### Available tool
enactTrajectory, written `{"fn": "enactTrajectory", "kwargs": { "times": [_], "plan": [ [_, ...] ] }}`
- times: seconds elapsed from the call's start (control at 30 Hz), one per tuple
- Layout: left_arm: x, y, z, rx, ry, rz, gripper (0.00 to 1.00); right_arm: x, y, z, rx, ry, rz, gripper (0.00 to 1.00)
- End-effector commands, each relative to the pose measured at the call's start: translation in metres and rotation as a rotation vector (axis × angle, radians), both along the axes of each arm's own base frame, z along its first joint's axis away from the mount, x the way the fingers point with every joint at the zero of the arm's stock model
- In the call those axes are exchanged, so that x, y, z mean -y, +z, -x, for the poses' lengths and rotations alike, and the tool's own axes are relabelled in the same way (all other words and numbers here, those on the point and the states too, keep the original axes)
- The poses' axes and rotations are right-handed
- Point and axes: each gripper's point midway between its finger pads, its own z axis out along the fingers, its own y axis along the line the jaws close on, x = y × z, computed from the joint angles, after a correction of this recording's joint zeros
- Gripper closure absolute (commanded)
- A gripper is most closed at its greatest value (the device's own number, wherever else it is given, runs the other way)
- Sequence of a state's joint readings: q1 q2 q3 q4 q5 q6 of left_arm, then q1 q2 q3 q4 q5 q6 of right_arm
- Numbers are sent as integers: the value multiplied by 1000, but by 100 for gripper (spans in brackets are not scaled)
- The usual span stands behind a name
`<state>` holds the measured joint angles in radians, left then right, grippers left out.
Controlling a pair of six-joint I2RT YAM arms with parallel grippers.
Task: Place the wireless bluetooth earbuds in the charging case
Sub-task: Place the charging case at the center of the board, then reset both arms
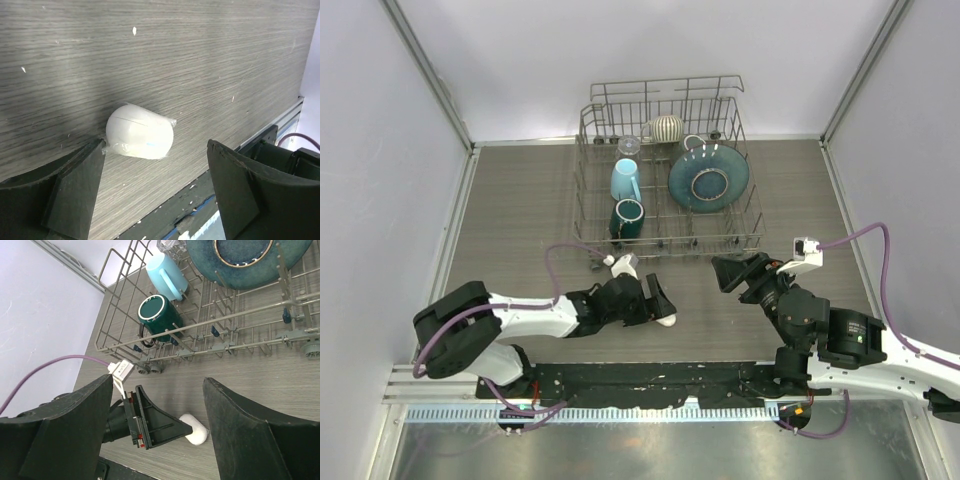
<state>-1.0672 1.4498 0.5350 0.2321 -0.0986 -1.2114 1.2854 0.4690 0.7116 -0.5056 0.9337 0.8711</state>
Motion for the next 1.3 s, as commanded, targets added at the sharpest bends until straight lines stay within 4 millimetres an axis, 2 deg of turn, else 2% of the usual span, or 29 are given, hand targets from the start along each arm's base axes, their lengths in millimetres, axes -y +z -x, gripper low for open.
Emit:
{"fn": "enactTrajectory", "kwargs": {
  "times": [0.0,0.07,0.2,0.23,0.3,0.33,0.43,0.47,0.6,0.67,0.77,0.87,0.93,0.97,1.03,1.07,1.1,1.17,1.2,1.23,1.27],
  "plan": [
    [-13,18,-10,82,21,-80,11,7,16,-3,15,-45,-58,22],
    [-16,29,-11,119,13,-112,9,8,16,-4,19,-47,-51,22],
    [-25,65,-18,224,13,-174,9,16,16,-5,26,-73,-22,22],
    [-30,83,-23,261,38,-177,8,18,16,-6,27,-83,-14,22],
    [-37,99,-26,298,59,-189,8,26,14,-7,33,-110,10,22],
    [-47,115,-31,327,100,-192,7,27,14,-8,35,-117,21,22],
    [-63,138,-35,390,125,-207,6,38,18,-9,47,-146,31,22],
    [-75,153,-39,426,177,-192,6,40,20,-9,51,-152,31,22],
    [-105,184,-41,502,251,-186,4,49,32,-10,72,-180,35,22],
    [-119,207,-39,566,253,-162,0,50,35,-12,78,-194,54,22],
    [-148,226,-43,632,339,-185,0,46,39,-15,90,-202,137,22],
    [-164,233,-45,687,336,-269,0,41,43,-20,97,-213,244,21],
    [-168,238,-47,714,322,-302,0,44,54,-22,105,-229,308,21],
    [-172,238,-49,730,311,-341,0,38,55,-24,108,-218,363,21],
    [-173,237,-52,736,282,-378,0,37,68,-29,118,-224,415,21],
    [-181,236,-59,743,285,-418,0,36,63,-33,109,-225,512,19],
    [-183,236,-62,739,281,-420,0,36,71,-34,104,-226,511,18],
    [-193,235,-73,715,281,-410,0,43,74,-45,77,-230,555,16],
    [-196,233,-78,702,288,-399,0,29,65,-49,45,-155,571,16],
    [-205,233,-85,679,301,-381,0,44,61,-63,1,-204,582,15],
    [-210,231,-88,667,309,-385,0,47,58,-68,-34,-188,598,14]
  ]
}}
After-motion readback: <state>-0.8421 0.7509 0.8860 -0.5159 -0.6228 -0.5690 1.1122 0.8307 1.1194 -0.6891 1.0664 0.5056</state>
